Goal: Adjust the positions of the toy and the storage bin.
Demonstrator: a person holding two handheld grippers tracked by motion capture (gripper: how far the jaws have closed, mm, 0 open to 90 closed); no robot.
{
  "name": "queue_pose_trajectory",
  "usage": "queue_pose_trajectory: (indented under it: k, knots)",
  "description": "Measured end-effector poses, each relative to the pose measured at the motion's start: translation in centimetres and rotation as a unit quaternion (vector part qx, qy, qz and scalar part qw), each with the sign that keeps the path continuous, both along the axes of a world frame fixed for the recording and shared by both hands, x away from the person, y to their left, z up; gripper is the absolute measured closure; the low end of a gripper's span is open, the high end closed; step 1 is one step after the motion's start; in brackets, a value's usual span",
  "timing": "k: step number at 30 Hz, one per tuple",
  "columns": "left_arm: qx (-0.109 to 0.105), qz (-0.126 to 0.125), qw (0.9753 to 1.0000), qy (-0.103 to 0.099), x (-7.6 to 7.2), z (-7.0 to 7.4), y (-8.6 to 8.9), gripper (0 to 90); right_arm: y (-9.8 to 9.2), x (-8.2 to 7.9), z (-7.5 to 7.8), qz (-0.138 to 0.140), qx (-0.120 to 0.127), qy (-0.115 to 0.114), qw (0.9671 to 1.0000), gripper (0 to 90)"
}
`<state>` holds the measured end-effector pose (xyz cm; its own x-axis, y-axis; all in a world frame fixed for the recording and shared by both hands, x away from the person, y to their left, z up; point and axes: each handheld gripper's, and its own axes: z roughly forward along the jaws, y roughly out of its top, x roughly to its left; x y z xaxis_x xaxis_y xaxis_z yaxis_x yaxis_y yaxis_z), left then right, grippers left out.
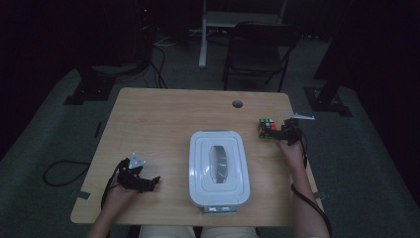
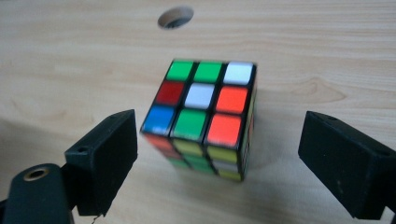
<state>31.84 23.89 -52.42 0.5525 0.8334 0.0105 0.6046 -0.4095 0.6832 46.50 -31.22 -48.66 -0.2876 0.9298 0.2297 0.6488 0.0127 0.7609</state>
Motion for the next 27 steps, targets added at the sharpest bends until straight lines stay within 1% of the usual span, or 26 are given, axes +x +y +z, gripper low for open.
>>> queue_pose_trajectory:
  k: [2,3,5,7,8,9,10,12,14,15,16,17,19,20,22,23,24,25,27]
  knots:
    - [0.0,0.0,1.0,0.0,0.0,0.0,0.0,0.6,0.2,0.3,0.2,-0.013,0.004,-0.002,0.9999,11.4]
    - [0.0,0.0,1.0,0.0,0.0,0.0,0.0,0.6,0.4,0.5,0.2,-0.016,0.0,-0.004,0.9999,11.4]
    - [0.0,0.0,1.0,0.0,0.0,0.0,0.0,0.6,0.9,0.9,0.1,-0.023,-0.003,0.002,0.9997,11.1]
    - [0.0,0.0,1.0,0.0,0.0,0.0,0.0,0.6,1.5,1.3,-0.1,-0.024,-0.016,0.005,0.9996,11.1]
    - [0.0,0.0,1.0,0.0,0.0,0.0,0.0,0.6,1.8,1.5,-0.3,-0.02,-0.019,0.011,0.9996,11.1]
    - [0.0,0.0,1.0,0.0,0.0,0.0,0.0,0.6,2.0,1.6,-0.4,-0.02,-0.025,0.011,0.9994,11.1]
    - [0.0,0.0,1.0,0.0,0.0,0.0,0.0,0.6,2.3,1.8,-0.5,-0.02,-0.036,0.015,0.999,11.1]
    - [0.0,0.0,1.0,0.0,0.0,0.0,0.0,0.6,2.6,2.2,-0.8,-0.032,-0.048,0.024,0.998,11.1]
    - [0.0,0.0,1.0,0.0,0.0,0.0,0.0,0.6,2.7,2.5,-1.0,-0.039,-0.051,0.03,0.9975,11.4]
    - [0.0,0.0,1.0,0.0,0.0,0.0,0.0,0.6,2.7,2.6,-1.1,-0.041,-0.05,0.032,0.9974,13.3]
    - [0.0,0.0,1.0,0.0,0.0,0.0,0.0,0.6,2.7,2.7,-1.2,-0.04,-0.049,0.036,0.9974,13.6]
    - [0.0,0.0,1.0,0.0,0.0,0.0,0.0,0.6,2.8,2.8,-1.3,-0.042,-0.054,0.038,0.997,13.7]
    - [0.0,0.0,1.0,0.0,0.0,0.0,0.0,0.6,3.0,3.0,-1.6,-0.039,-0.051,0.048,0.9968,13.7]
    - [0.0,0.0,1.0,0.0,0.0,0.0,0.0,0.6,3.1,3.0,-1.7,-0.04,-0.058,0.051,0.9962,14.3]
    - [0.0,0.0,1.0,0.0,0.0,0.0,0.0,0.6,3.3,3.1,-2.0,-0.038,-0.058,0.062,0.9957,17.1]
    - [0.0,0.0,1.0,0.0,0.0,0.0,0.0,0.6,3.4,3.1,-2.1,-0.04,-0.062,0.061,0.9954,20.1]
    - [0.0,0.0,1.0,0.0,0.0,0.0,0.0,0.6,3.4,3.1,-2.2,-0.04,-0.06,0.064,0.9953,26.3]
    - [0.0,0.0,1.0,0.0,0.0,0.0,0.0,0.6,3.4,3.1,-2.3,-0.041,-0.06,0.065,0.9952,27.7]
    - [0.0,0.0,1.0,0.0,0.0,0.0,0.0,0.6,3.5,2.9,-2.2,-0.047,-0.068,0.061,0.9948,31.4]
